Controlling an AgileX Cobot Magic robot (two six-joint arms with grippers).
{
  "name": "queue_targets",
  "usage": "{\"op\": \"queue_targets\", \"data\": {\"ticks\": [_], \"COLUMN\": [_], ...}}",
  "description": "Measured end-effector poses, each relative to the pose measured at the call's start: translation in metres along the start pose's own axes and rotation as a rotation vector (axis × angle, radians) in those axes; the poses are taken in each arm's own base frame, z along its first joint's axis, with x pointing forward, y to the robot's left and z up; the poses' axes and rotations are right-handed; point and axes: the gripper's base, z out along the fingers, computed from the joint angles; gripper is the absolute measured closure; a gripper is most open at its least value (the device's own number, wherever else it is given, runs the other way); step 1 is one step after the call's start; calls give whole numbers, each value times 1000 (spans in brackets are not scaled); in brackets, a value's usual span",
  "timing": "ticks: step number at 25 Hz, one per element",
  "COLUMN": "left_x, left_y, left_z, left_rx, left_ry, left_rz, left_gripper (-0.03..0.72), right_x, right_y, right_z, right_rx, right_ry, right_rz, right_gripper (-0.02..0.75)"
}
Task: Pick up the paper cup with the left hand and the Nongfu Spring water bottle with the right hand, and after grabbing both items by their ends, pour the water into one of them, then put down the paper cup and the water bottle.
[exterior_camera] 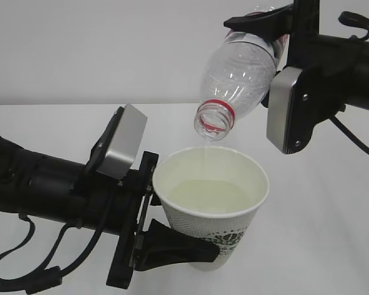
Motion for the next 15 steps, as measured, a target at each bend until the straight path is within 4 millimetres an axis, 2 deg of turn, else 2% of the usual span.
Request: {"op": "queue_targets", "data": {"ticks": [15], "left_x": [0], "left_y": [0], "left_z": [0], "left_rx": [0], "left_ry": [0], "left_rz": [0], "left_gripper": [217], "right_x": [0], "right_y": [0], "right_z": [0], "right_rx": [1], "right_ry": [2], "right_rz": [3], "right_gripper": [247]}}
